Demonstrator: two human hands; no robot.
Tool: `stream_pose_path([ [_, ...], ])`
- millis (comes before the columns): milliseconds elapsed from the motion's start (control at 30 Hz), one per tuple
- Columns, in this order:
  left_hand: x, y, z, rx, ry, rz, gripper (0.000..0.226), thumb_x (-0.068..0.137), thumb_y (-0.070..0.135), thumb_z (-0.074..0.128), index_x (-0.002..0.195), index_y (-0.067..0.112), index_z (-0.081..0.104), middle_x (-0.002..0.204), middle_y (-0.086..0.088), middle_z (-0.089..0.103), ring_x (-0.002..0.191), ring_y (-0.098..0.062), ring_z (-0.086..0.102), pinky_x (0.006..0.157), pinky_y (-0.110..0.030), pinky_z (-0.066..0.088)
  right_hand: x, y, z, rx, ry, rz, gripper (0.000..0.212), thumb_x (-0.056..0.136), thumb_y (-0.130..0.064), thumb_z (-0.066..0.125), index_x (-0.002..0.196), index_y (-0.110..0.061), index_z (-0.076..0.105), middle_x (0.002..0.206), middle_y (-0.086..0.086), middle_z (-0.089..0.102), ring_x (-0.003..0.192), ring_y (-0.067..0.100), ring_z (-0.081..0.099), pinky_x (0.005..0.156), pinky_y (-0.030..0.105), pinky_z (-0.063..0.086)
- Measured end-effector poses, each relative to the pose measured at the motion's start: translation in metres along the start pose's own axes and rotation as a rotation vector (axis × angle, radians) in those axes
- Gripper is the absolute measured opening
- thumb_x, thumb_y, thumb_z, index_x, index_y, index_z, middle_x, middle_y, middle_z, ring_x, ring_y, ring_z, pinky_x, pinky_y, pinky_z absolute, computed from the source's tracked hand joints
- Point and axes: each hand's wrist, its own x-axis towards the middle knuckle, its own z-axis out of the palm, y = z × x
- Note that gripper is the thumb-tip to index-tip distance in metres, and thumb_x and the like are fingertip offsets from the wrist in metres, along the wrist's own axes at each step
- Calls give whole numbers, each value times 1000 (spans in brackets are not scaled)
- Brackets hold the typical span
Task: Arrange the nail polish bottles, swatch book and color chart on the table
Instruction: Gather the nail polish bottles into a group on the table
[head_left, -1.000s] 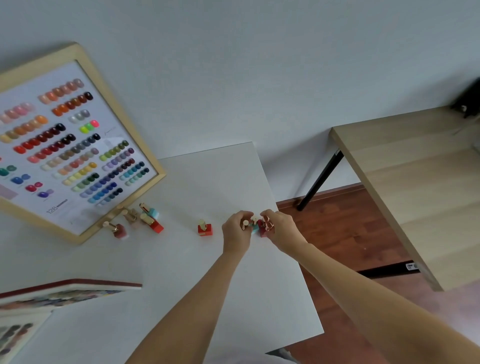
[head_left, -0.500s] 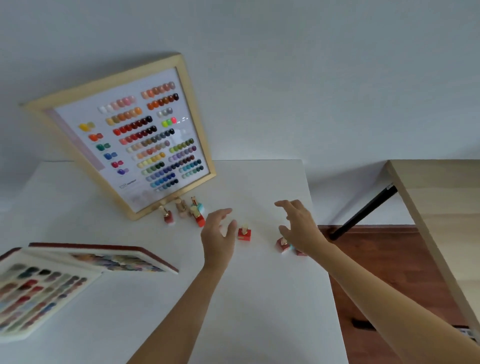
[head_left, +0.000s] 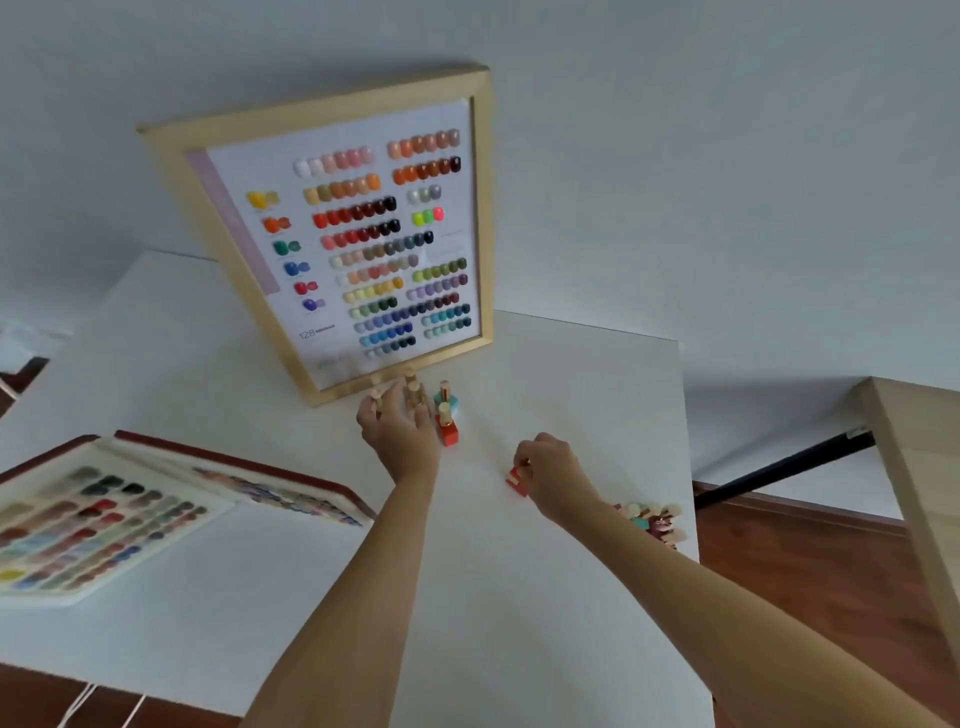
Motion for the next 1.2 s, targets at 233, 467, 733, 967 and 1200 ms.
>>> stream_pose_path([
  [233,14,-5,10,71,33,-5,36,82,25,71,115,15,63,138,-14,39,117,-27,46,82,-24,41,37,-25,8,84,51,-8,14,89,-8,58,98,-5,68,98,10,61,73,17,56,71,23,50],
  [467,20,-1,10,101,81,12,22,82,26,70,101,14,67,120,-11,55,102,-22,55,71,-23,46,59,-48,12,116,34,-76,34,89,-16,60,121,-20,54,107,6,60,88,19,61,76,25,51],
  [733,9,-9,-6,125,33,104,23,85,11,66,107,5,64,108,-11,65,95,-21,65,81,-25,52,69,-57,15,-52,19,-279,35,92,-26,53,124,-36,48,100,4,58,73,21,56,61,31,49],
  [967,-4,-4,-10,88,-22,98,27,85,4,64,111,2,64,109,-15,70,102,-25,67,83,-23,48,68,-59,11,-78,-16,-364,23,93,-22,52,116,-25,56,94,4,56,68,18,55,63,32,52],
  [1200,-17,-4,-21,99,-65,136,28,83,5,66,111,0,65,106,-17,71,99,-26,69,82,-21,48,54,-46,-2,-33,-73,-281,21,94,-20,53,114,-16,58,99,10,57,76,24,60,71,34,54],
])
